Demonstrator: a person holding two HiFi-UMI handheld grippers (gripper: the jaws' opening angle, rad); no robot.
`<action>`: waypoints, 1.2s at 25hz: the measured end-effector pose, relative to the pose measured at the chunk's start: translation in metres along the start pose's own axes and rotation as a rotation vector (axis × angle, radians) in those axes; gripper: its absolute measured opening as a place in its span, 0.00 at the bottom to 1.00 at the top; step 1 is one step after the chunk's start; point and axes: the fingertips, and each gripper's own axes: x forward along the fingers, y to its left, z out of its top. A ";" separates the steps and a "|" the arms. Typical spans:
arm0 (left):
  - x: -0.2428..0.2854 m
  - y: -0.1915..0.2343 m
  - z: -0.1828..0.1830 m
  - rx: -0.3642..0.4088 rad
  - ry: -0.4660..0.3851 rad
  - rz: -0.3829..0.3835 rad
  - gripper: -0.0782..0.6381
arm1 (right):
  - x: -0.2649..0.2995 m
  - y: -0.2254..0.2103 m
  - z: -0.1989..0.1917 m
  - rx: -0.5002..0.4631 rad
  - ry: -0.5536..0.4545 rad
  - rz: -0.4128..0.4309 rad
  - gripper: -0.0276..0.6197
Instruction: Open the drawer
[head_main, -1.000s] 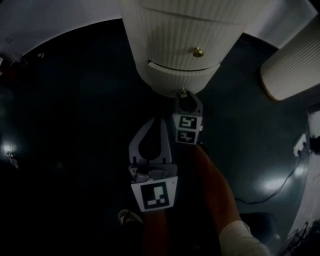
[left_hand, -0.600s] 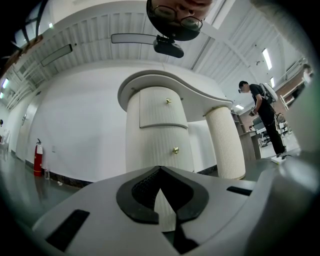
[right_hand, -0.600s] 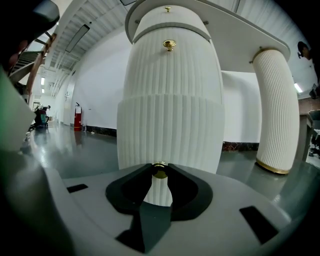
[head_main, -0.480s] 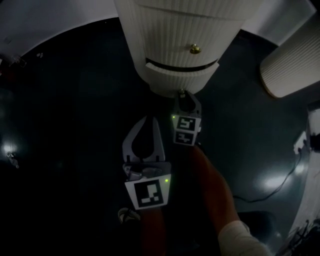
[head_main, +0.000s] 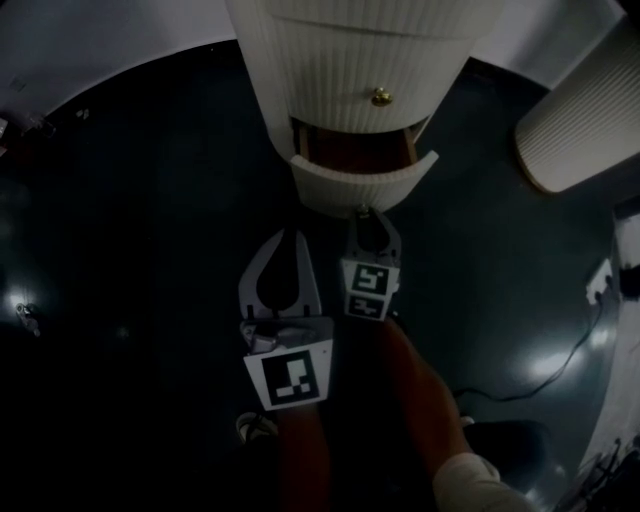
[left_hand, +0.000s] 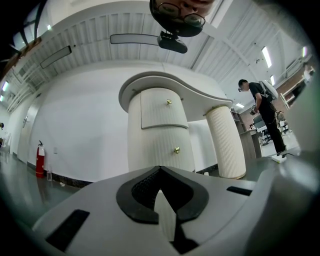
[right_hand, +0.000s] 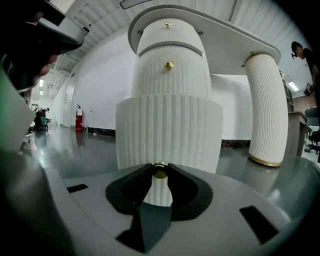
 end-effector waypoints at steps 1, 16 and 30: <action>-0.001 0.000 0.000 0.006 0.001 -0.001 0.11 | -0.005 0.001 -0.001 0.001 -0.005 -0.001 0.21; -0.012 -0.003 -0.005 0.032 -0.025 -0.029 0.11 | -0.081 0.010 -0.027 -0.028 -0.070 -0.017 0.21; -0.024 -0.022 -0.012 0.030 -0.038 -0.081 0.11 | -0.134 0.012 -0.048 -0.057 -0.108 -0.011 0.21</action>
